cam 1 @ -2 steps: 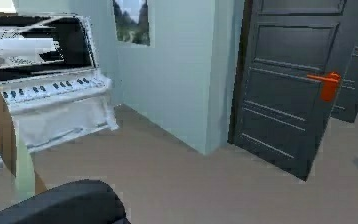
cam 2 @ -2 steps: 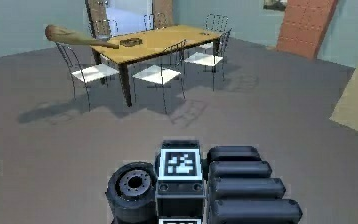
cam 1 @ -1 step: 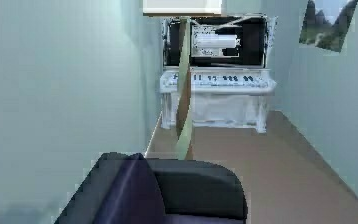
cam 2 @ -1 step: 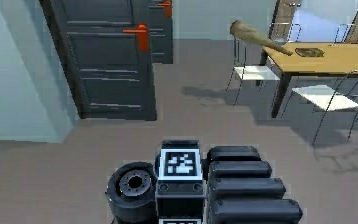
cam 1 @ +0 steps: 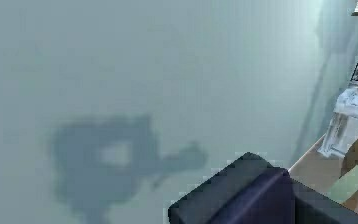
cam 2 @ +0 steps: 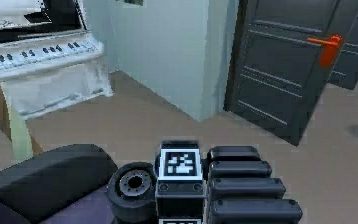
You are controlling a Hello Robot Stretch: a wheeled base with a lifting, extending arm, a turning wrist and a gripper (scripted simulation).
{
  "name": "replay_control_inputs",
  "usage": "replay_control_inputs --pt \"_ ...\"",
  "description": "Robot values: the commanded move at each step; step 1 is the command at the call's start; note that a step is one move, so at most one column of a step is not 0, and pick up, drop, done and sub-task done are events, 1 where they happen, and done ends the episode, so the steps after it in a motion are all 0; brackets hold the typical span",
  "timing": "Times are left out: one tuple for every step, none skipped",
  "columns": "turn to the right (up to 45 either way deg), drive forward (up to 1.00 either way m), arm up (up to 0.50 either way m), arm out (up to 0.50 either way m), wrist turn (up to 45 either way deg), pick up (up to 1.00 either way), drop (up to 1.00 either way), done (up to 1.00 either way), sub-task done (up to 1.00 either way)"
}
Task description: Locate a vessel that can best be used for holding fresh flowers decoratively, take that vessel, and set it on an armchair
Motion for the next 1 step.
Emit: replay_control_inputs --pt "-24.0 0.00 0.00 0.00 0.0 0.00 0.00 0.00 0.00"
